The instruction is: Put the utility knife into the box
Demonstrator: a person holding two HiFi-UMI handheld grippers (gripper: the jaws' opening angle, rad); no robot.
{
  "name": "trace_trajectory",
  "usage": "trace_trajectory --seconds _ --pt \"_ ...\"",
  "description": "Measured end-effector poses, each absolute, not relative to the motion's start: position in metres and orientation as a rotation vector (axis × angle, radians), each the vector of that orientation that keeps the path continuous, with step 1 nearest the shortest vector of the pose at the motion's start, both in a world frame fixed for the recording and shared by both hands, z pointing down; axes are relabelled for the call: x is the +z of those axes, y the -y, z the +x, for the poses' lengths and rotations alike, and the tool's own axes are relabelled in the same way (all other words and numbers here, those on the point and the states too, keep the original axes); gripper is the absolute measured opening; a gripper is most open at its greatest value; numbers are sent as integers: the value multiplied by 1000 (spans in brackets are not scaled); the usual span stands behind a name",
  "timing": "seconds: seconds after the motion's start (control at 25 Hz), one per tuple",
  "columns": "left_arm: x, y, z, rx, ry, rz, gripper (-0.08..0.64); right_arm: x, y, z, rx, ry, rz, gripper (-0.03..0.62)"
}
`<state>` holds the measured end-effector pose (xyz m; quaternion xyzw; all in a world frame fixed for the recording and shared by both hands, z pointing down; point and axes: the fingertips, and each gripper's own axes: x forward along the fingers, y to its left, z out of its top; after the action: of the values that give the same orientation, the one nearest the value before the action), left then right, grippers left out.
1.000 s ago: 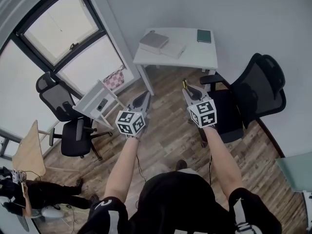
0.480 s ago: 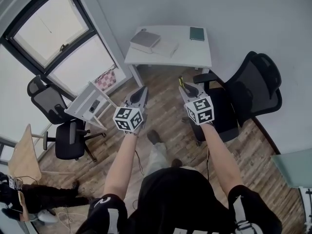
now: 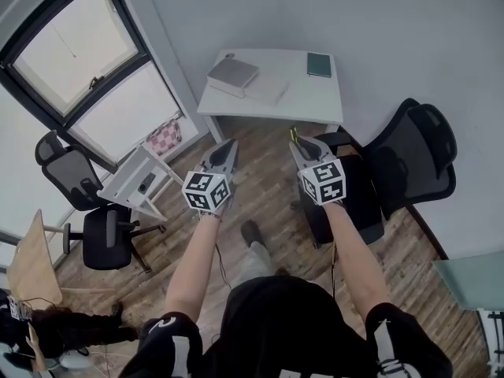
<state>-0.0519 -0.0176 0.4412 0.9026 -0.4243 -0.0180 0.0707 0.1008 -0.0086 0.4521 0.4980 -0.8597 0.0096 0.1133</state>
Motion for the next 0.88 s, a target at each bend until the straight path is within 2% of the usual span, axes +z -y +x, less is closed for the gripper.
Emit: trace_trajectory --seconds 0.88 --pt "451 206 -88 -17 1265 2684 25 460 201 68 74 2508 1457 67"
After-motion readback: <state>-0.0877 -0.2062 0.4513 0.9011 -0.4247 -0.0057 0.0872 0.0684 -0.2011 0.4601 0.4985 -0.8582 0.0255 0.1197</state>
